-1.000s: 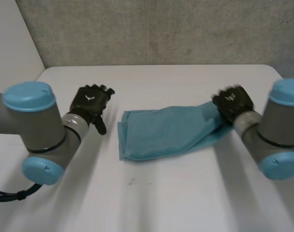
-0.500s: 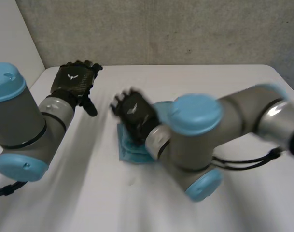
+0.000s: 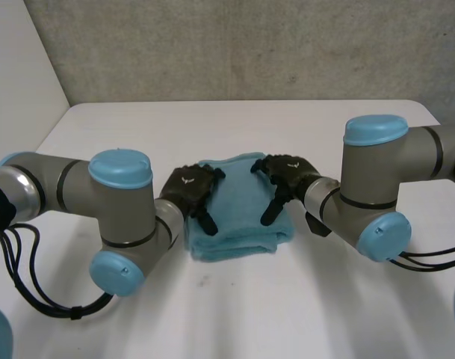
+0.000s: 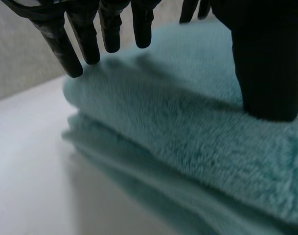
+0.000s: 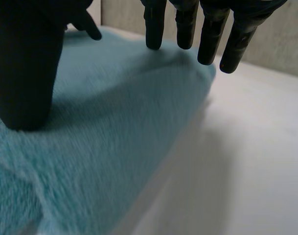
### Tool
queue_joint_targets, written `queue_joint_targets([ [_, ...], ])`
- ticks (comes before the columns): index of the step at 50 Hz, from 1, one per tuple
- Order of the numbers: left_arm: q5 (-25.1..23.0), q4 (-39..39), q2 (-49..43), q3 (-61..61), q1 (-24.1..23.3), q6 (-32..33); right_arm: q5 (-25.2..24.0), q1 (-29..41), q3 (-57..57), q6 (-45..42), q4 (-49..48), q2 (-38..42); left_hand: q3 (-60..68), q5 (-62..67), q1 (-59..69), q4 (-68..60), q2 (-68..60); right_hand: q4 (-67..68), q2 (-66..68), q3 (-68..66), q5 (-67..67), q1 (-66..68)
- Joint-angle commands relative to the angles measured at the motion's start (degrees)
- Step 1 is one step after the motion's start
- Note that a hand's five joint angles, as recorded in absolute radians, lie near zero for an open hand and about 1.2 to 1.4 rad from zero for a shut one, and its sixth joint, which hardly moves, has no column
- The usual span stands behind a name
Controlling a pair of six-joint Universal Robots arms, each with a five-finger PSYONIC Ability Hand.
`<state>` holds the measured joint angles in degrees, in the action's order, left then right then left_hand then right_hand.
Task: Fold the laundry
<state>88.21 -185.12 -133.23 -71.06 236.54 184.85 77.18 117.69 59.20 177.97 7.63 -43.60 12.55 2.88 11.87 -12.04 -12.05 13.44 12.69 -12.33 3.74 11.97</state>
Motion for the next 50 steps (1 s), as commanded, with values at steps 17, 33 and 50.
queue_joint_targets([
  [17,3.45,16.27,26.53,8.22,6.56,3.58,10.68,-3.68,-6.66,-0.07,10.66,-23.26,2.21,1.87,2.88,-2.71,-2.71,-3.44,-2.69,2.33,-3.74,-1.97],
  [33,3.11,26.22,36.47,5.06,13.43,3.23,14.84,-10.20,3.29,-4.12,10.57,-34.19,-0.48,-0.82,0.19,-0.02,-0.02,-3.44,-2.69,2.33,-3.74,-1.97],
  [50,2.85,14.46,38.92,-4.34,12.46,-0.29,14.93,-9.41,8.20,-4.65,4.69,-34.62,-1.16,-1.49,-0.48,0.65,0.66,-3.44,-2.69,2.33,-3.74,-1.97],
])
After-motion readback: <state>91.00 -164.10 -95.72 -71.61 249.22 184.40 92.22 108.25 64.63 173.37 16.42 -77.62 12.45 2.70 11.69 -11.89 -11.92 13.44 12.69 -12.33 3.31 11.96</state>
